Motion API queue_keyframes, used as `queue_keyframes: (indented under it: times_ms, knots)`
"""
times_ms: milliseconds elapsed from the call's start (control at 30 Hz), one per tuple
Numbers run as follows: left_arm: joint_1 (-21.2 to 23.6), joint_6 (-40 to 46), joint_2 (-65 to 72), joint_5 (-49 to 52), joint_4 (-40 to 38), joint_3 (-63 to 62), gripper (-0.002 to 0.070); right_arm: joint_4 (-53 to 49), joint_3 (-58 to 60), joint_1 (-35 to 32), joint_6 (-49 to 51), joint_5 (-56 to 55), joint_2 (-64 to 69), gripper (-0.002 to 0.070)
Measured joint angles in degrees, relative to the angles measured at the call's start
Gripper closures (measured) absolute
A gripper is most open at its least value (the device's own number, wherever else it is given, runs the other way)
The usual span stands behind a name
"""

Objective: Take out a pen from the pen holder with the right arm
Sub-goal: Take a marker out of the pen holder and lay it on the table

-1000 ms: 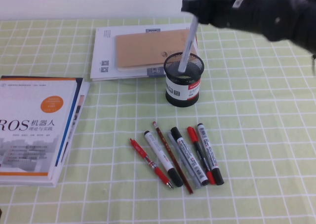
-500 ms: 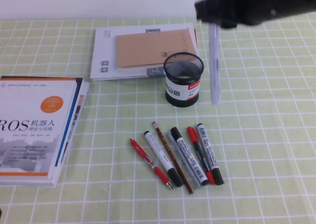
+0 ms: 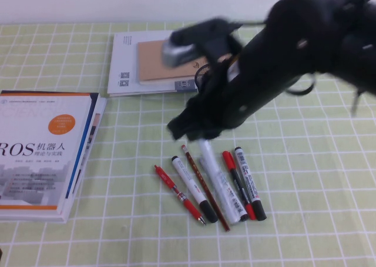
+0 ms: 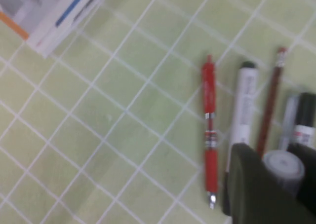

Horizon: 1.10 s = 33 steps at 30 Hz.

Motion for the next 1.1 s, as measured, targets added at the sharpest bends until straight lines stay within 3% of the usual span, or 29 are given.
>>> queue_keyframes:
  times_ms: [467,800,1100]
  knots:
    - [0.00,0.00,0.00,0.00,0.00,0.00,0.0683,9.83,-3.46,3.18,-12.75,-9.19,16.98,0.0587]
    - [0.00,0.00,0.00,0.00,0.00,0.00,0.0683,9.42,-13.19,3.31,-14.85,-6.65,26.16,0.0587]
    - [0.00,0.00,0.00,0.00,0.00,0.00,0.0683,8.82,-14.23,3.31,-15.19,-8.08,29.48,0.0588]
